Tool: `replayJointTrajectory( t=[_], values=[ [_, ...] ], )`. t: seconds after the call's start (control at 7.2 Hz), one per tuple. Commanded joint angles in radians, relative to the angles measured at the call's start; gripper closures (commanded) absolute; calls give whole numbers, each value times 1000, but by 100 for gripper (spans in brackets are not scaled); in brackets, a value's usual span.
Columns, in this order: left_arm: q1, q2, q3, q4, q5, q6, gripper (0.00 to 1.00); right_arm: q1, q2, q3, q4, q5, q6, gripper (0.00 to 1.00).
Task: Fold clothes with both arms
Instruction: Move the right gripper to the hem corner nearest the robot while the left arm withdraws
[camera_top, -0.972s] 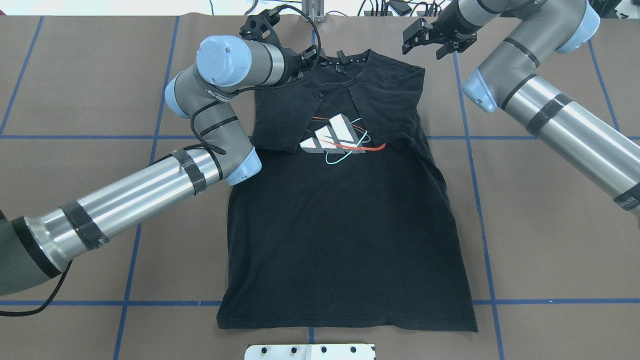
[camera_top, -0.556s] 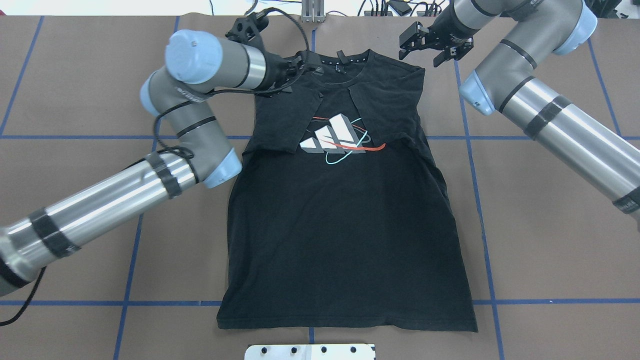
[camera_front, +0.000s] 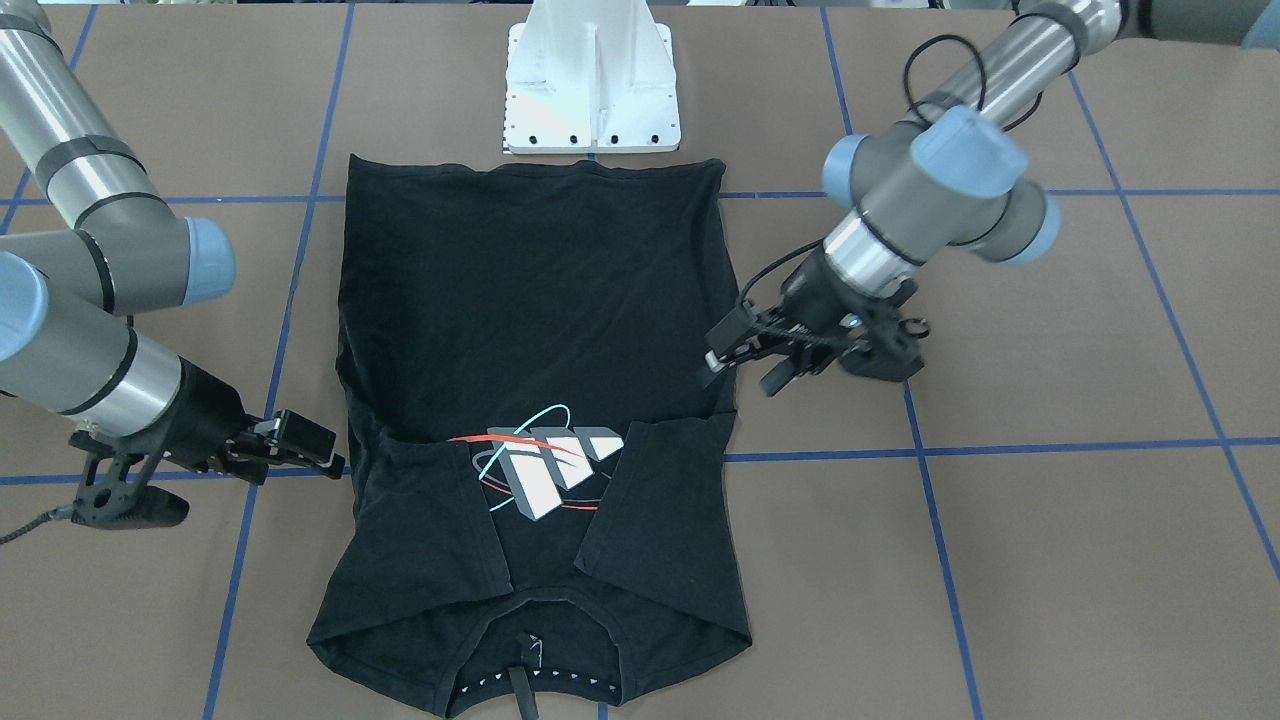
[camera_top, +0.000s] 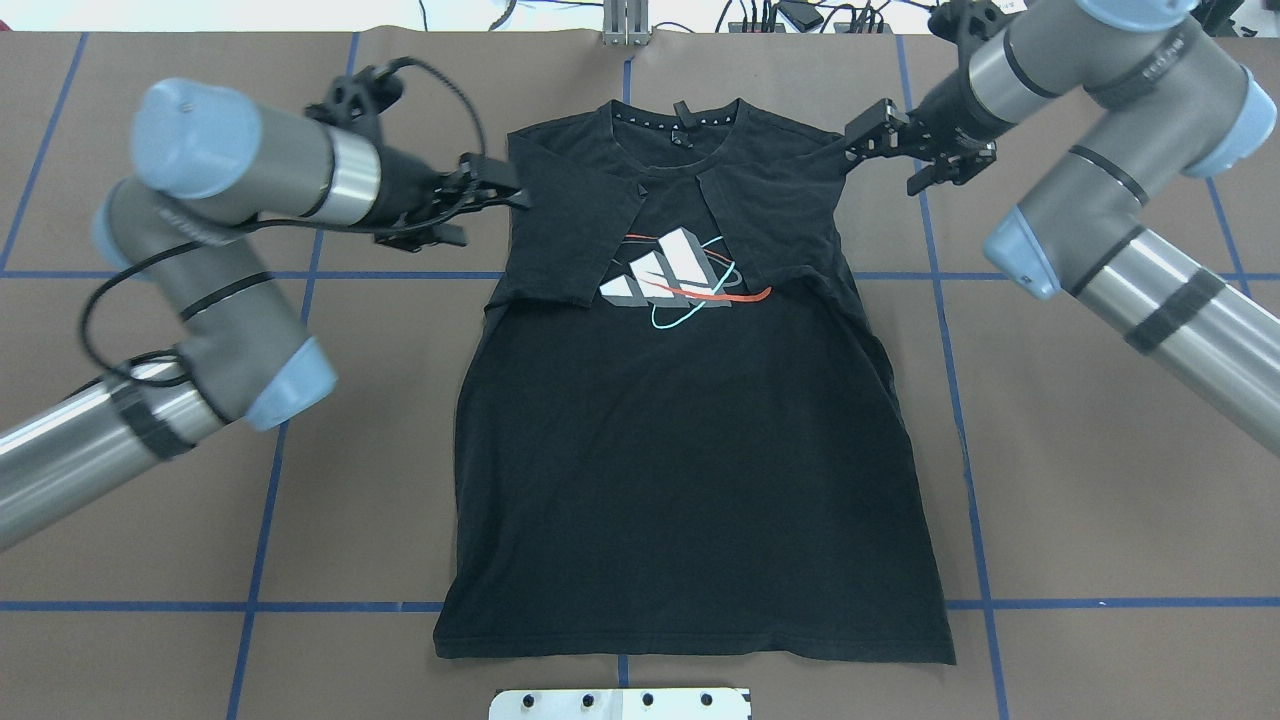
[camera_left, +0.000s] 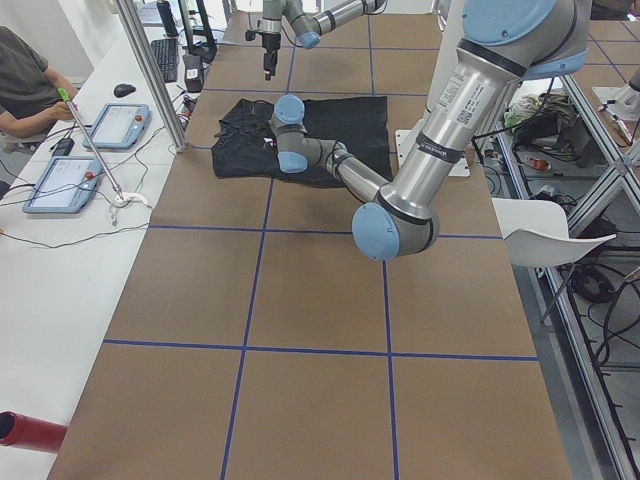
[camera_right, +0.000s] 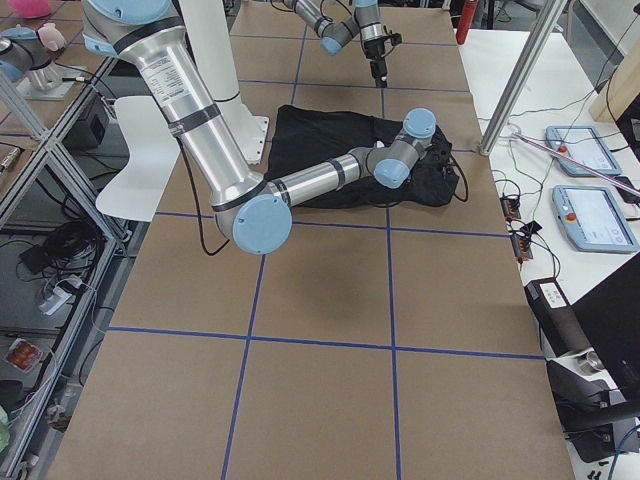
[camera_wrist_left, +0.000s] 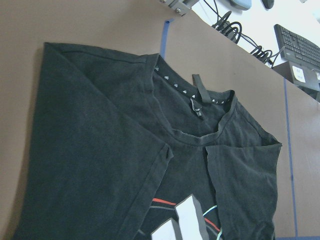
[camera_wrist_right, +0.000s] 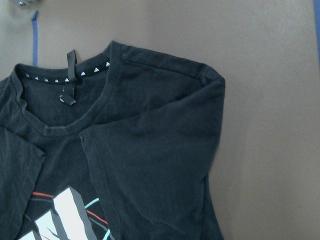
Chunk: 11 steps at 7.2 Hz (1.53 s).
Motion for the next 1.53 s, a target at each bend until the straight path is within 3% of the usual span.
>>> replayJointTrajectory(
  t=[0.0, 0.14, 0.42, 0.69, 0.83, 1.25, 1.39],
  values=[
    [0, 233, -238, 17, -15, 27, 1, -27, -140, 170, -7, 30, 109, 0],
    [2, 243, -255, 17, -14, 27, 1, -76, -202, 242, -6, 16, 204, 1],
    [7, 255, -255, 12, 1, 27, 1, -193, -402, 435, -4, 16, 214, 1],
    [10, 255, -255, 9, 3, 27, 1, -288, -525, 537, -4, 18, 216, 0],
    [10, 255, -255, 9, 5, 27, 1, -360, -538, 550, -3, -1, 239, 0],
    [11, 249, -261, 7, 3, 25, 1, -579, -552, 553, 0, -184, 328, 0],
    [11, 252, -261, 7, 5, 25, 1, -606, -581, 579, 0, -186, 328, 0]
  ],
)
